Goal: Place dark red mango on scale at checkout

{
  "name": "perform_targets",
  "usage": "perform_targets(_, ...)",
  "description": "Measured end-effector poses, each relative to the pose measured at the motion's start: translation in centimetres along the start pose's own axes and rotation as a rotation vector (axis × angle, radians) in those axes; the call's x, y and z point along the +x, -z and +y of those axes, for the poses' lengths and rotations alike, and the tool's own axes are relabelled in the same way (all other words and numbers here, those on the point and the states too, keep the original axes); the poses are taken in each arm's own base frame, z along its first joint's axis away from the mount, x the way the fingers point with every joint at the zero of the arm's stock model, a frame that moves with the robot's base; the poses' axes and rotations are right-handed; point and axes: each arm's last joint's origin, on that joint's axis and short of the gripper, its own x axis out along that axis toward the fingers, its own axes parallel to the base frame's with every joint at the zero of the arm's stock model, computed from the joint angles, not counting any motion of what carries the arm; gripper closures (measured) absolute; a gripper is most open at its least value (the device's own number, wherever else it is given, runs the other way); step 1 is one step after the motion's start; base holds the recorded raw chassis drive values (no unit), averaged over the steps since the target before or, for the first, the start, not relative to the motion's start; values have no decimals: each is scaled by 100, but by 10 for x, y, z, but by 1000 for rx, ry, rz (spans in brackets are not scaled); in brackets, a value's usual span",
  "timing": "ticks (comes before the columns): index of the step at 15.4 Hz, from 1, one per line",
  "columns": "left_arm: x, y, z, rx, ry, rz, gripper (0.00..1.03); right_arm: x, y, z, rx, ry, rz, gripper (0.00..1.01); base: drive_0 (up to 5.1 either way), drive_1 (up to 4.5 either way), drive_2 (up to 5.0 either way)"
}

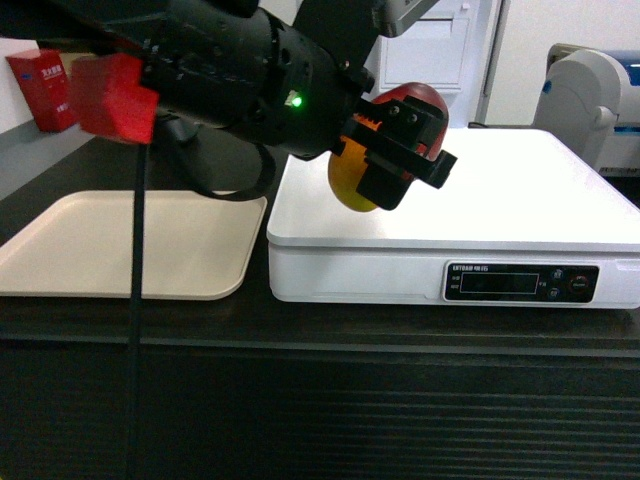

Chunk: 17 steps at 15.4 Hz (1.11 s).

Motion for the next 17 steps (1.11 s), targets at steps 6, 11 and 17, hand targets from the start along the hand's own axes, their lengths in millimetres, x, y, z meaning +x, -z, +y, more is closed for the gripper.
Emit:
perform_targets(6,34,-12,4,2,4,34,39,0,0,0,0,0,0,3,0,0,0)
perform_targets(11,109,-36,27,-11,-23,92,39,0,0,0,0,0,0,3,0,0,0)
perform_targets(17,146,-45,19,-21,-24,152,40,0,0,0,0,0,0,3,0,0,0)
